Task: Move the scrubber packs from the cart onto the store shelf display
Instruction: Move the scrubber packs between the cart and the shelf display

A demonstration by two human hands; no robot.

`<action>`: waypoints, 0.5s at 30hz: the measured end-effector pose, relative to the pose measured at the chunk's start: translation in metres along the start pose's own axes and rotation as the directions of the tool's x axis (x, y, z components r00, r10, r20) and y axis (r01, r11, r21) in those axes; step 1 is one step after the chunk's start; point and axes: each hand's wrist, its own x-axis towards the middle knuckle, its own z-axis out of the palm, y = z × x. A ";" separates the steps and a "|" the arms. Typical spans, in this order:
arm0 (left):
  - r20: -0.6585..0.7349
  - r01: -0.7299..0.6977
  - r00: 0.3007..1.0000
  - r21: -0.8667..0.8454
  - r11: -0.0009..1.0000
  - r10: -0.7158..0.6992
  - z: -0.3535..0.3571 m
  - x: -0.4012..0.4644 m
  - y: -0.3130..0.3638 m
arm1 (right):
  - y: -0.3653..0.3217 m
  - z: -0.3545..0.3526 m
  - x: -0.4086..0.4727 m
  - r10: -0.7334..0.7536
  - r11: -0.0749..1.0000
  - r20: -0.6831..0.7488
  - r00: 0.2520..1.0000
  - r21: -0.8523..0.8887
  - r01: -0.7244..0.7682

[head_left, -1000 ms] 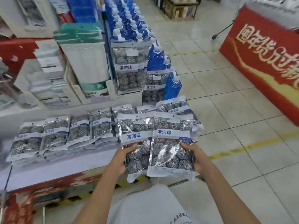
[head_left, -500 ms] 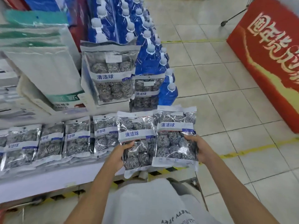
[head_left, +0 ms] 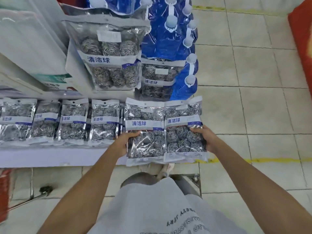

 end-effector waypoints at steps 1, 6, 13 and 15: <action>-0.026 0.004 1.000 0.003 1.000 -0.004 0.001 0.003 0.000 | -0.002 0.000 0.004 -0.001 1.000 0.014 1.000 -0.011 0.001; -0.197 -0.089 0.974 0.120 0.989 0.111 -0.007 0.030 -0.012 | 0.008 -0.007 0.018 -0.047 0.992 -0.070 0.996 -0.122 0.038; -0.342 -0.162 0.906 0.262 0.952 0.248 0.019 0.010 -0.001 | 0.023 0.000 0.028 -0.146 0.977 -0.185 0.972 -0.180 0.113; -0.348 -0.173 0.897 0.291 0.941 0.272 0.021 0.012 -0.002 | 0.020 0.005 0.028 -0.173 0.968 -0.190 0.966 -0.212 0.132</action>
